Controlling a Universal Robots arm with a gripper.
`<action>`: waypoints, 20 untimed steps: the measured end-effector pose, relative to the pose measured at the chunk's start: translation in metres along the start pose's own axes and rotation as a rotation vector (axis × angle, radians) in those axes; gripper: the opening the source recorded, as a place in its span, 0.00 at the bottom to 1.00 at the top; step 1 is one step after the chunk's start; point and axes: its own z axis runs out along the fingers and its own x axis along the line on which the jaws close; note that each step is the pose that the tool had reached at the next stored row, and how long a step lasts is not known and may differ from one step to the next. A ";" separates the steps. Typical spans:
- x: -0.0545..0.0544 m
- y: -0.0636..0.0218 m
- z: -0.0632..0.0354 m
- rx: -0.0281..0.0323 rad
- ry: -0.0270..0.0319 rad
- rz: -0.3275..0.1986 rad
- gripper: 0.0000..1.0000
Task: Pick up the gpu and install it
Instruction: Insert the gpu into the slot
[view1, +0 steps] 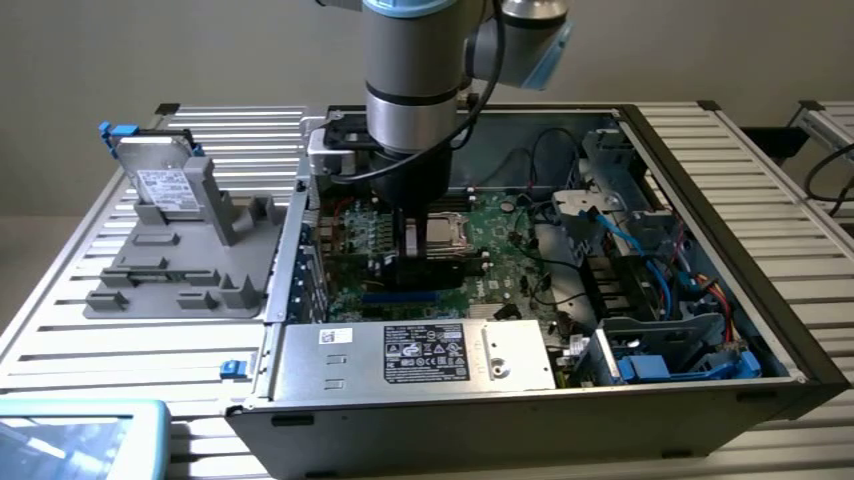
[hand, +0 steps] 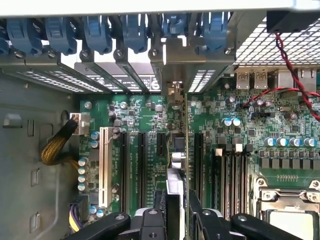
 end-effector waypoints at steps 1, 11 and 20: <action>-0.001 0.0000 0.0003 0.0000 -0.0001 0.000 0.28; -0.002 0.0030 0.0037 0.0009 -0.0002 0.000 0.28; -0.002 0.0031 0.0049 0.0018 -0.0020 0.001 0.28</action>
